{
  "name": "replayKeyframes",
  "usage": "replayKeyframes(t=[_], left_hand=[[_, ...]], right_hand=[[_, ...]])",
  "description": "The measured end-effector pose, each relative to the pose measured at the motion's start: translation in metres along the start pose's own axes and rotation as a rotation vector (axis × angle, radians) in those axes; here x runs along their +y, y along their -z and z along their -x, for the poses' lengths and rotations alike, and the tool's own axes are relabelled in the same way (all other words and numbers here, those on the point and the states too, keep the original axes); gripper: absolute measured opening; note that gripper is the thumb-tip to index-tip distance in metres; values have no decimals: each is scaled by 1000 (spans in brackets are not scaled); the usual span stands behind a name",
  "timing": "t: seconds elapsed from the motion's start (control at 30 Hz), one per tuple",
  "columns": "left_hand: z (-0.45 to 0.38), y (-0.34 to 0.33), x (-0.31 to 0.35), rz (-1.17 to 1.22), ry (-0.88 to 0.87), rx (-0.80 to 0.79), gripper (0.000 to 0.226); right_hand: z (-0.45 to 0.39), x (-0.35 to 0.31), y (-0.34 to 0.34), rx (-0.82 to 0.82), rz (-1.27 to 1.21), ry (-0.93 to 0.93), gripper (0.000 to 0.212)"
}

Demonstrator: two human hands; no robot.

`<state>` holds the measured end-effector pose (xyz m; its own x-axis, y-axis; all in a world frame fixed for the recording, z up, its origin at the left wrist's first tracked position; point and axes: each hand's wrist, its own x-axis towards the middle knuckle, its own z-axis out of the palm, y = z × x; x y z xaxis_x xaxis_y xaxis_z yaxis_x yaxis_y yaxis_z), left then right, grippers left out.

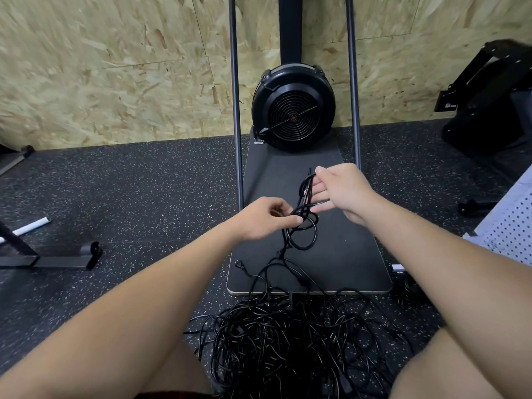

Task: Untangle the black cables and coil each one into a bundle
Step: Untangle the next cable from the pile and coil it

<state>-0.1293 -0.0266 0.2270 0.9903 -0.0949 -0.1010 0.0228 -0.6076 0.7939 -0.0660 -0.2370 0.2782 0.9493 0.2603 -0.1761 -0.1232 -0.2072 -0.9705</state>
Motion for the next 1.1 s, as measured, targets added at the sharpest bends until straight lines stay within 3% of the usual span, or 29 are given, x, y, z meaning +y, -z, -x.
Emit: replayKeyframes(t=[0.2,0.33,0.37,0.47,0.53,0.63,0.7,0.77,0.87,0.97,1.1], left_hand=[[4,3,0,110,-40,-49,36],[-1,7,-5,128,-9,73,30],[-3,9,-5,135,5,105,26],[-3,12,2,192,61,199,17],[-2,13,9,266,105,237,18],[-2,16,14,511,155,178,32],[0,19,14,526,149,94,47],[1,18,9,468,110,65,49],[-2,19,-2,411,69,121,23],[-1,20,-5,388,54,117,17],[0,21,1,323,26,69,18]], right_hand=[[0,-1,7,-59,-128,-37,45],[1,5,13,126,562,253,39],[2,5,12,121,594,287,38],[7,3,3,-22,481,369,31],[13,3,-5,-137,545,428,28],[18,8,-14,-265,741,503,32],[18,12,-17,-326,865,542,35],[18,13,-18,-339,862,591,26],[15,10,-15,-211,641,547,8],[7,7,-8,-53,566,577,18],[7,7,-7,-172,744,680,29]])
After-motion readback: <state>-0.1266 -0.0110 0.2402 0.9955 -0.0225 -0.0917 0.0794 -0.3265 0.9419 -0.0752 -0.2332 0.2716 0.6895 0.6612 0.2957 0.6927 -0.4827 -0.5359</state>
